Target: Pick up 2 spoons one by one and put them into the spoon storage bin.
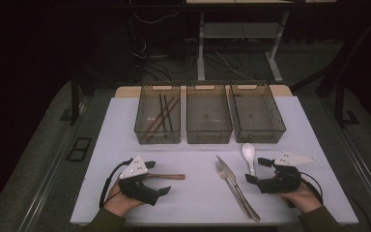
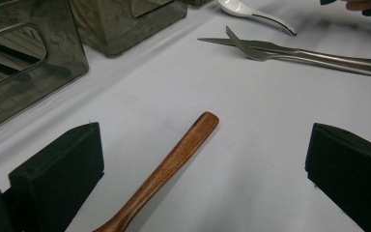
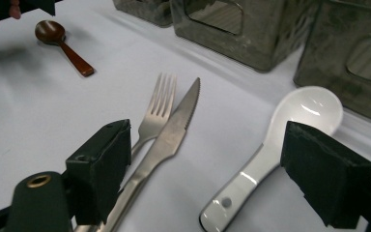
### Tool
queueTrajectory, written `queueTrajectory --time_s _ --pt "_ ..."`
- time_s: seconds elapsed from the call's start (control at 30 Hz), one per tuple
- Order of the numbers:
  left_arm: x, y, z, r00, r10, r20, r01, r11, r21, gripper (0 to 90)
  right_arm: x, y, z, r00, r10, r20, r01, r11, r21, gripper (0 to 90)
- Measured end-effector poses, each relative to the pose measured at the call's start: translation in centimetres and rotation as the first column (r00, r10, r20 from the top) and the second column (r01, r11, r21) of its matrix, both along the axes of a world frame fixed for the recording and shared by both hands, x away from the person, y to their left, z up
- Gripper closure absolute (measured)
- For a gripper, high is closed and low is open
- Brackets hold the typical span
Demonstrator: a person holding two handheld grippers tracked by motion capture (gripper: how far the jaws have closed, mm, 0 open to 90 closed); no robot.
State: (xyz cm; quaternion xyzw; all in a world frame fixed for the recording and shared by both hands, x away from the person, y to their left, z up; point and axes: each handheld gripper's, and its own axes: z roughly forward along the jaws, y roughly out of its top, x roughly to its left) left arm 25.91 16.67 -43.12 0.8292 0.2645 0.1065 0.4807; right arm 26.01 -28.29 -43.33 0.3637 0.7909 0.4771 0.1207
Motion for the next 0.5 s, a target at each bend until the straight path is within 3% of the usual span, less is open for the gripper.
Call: queueTrajectory --time_s 0.23,0.5 --pt "0.5 0.2 0.5 1.0 0.008 -0.001 -0.008 0.9999 0.009 3.6 -1.1 -1.1 -1.0 0.9995 -0.032 0.008 0.032 0.998 -0.048 17.8" --pt "1.2 0.4 0.9 0.9992 0.035 -0.019 -0.034 0.9978 0.056 15.1 -1.6 -2.2 -1.3 0.9984 -0.057 -0.003 0.057 0.998 -0.038 17.8"
